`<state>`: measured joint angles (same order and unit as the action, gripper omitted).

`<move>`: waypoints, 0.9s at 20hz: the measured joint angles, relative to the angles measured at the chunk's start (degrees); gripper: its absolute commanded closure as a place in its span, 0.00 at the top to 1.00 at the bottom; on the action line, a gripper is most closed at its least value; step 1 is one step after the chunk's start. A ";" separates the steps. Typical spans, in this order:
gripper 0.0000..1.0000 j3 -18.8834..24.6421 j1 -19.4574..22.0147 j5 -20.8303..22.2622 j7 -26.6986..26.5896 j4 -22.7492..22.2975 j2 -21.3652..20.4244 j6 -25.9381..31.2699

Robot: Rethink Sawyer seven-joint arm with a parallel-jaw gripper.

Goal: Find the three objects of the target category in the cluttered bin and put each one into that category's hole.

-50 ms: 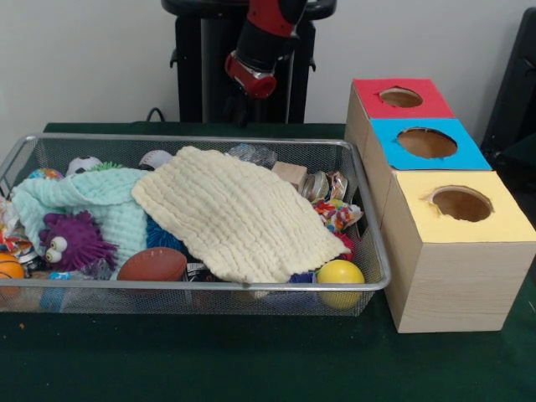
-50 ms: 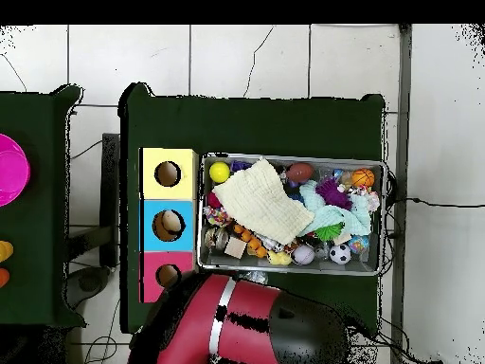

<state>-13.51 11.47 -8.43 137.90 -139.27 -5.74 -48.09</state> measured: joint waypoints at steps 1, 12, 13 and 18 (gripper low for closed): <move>1.00 0.26 -0.06 -0.67 0.06 -0.21 -0.14 0.02; 1.00 3.51 -1.84 -8.72 0.07 -2.08 -3.10 2.71; 1.00 4.08 -2.12 -9.46 0.07 -2.29 -3.90 3.72; 1.00 6.36 -2.64 -9.76 0.07 -3.87 -6.32 8.72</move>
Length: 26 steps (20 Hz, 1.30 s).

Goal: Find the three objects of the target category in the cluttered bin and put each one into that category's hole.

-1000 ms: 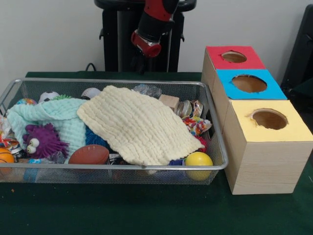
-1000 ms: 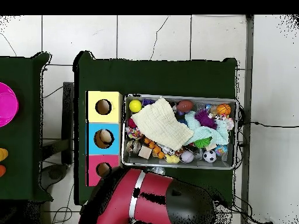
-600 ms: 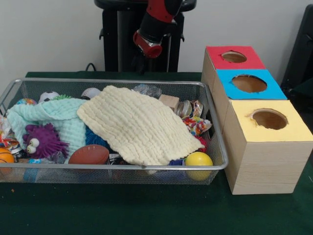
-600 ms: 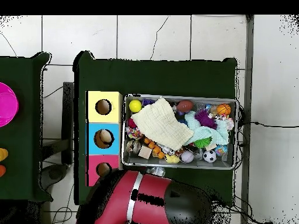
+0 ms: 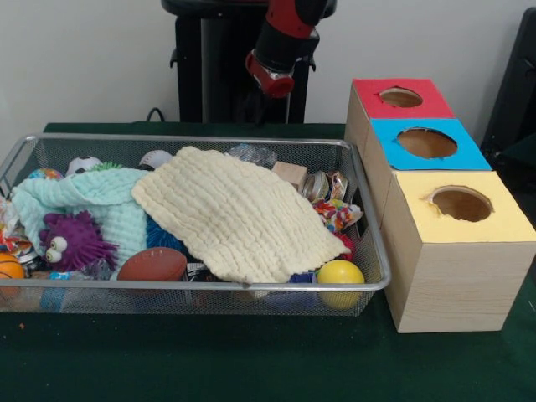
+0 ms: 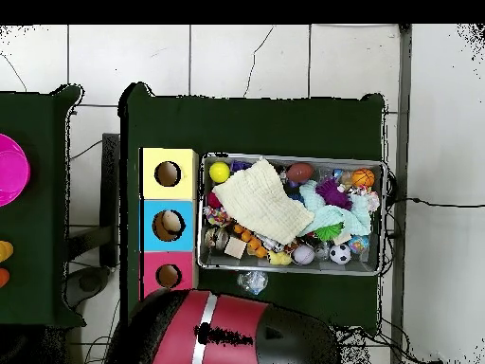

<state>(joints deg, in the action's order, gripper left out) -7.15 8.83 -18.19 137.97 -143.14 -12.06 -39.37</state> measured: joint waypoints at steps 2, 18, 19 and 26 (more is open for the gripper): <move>1.00 0.49 -0.09 0.01 0.00 -0.72 -0.60 1.57; 1.00 0.94 5.01 9.36 0.00 -0.94 0.44 4.76; 1.00 0.94 5.21 9.70 0.00 -0.54 0.81 4.42; 1.00 0.37 6.16 12.14 -0.02 3.52 5.99 0.34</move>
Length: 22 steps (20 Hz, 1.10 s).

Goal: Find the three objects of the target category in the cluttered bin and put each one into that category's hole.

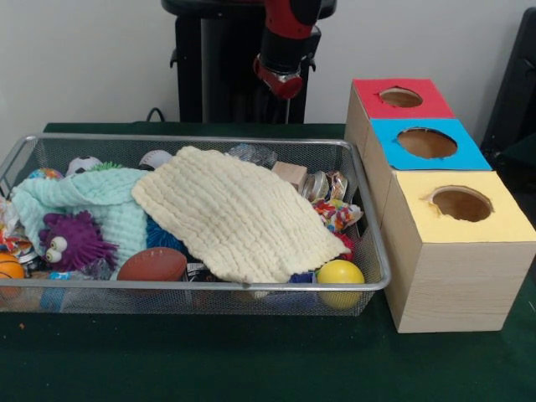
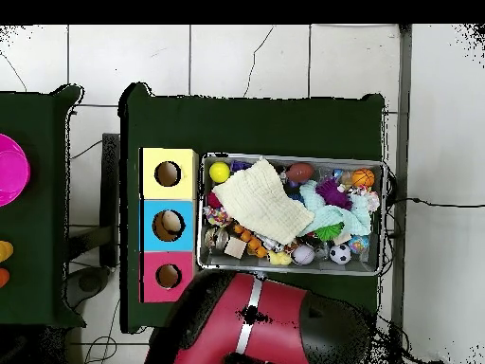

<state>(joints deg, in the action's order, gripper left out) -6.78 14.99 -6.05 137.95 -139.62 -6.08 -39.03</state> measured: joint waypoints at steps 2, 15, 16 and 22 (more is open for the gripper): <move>1.00 -0.06 -0.01 0.02 0.00 0.60 0.81 -0.25; 1.00 -0.96 -1.69 0.09 0.00 2.89 3.07 -0.30; 1.00 -0.98 -1.70 0.12 0.00 2.91 3.09 -0.29; 1.00 -1.61 -1.41 2.17 -0.01 3.92 4.45 -1.76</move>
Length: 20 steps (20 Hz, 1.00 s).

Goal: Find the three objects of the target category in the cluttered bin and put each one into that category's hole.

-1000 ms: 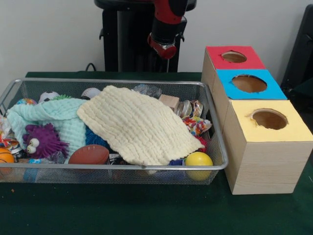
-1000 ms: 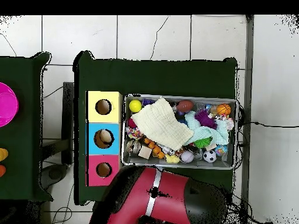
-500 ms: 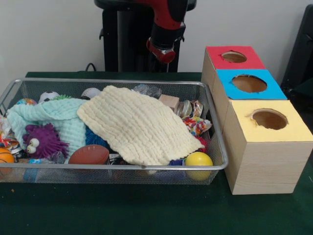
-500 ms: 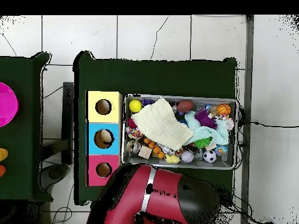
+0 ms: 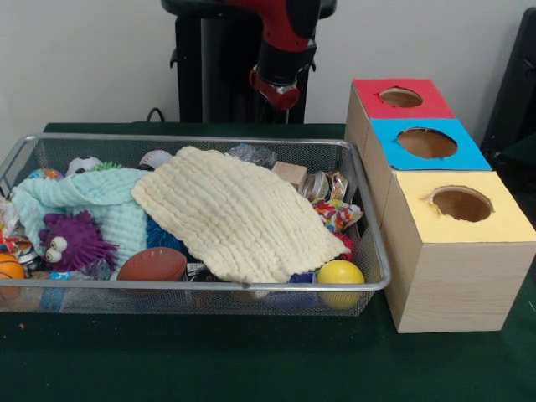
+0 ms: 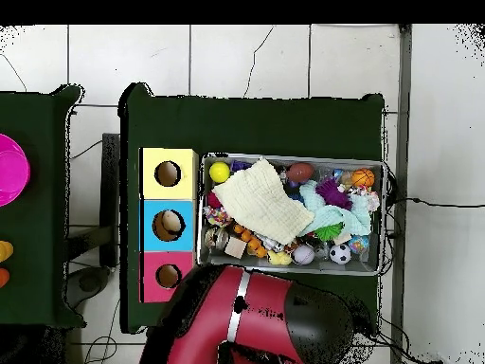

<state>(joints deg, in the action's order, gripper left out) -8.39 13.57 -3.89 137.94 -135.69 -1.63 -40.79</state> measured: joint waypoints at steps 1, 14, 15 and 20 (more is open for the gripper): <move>1.00 -0.15 0.15 0.58 0.00 0.20 0.45 -0.76; 1.00 -2.41 1.80 8.52 -0.76 4.07 4.33 -4.84; 1.00 -2.59 1.57 8.69 -1.24 4.20 4.34 -4.88; 1.00 -2.92 0.97 8.76 -2.53 4.34 4.31 -4.96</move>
<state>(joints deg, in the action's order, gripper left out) -11.31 14.54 4.87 135.41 -131.35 2.68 -45.75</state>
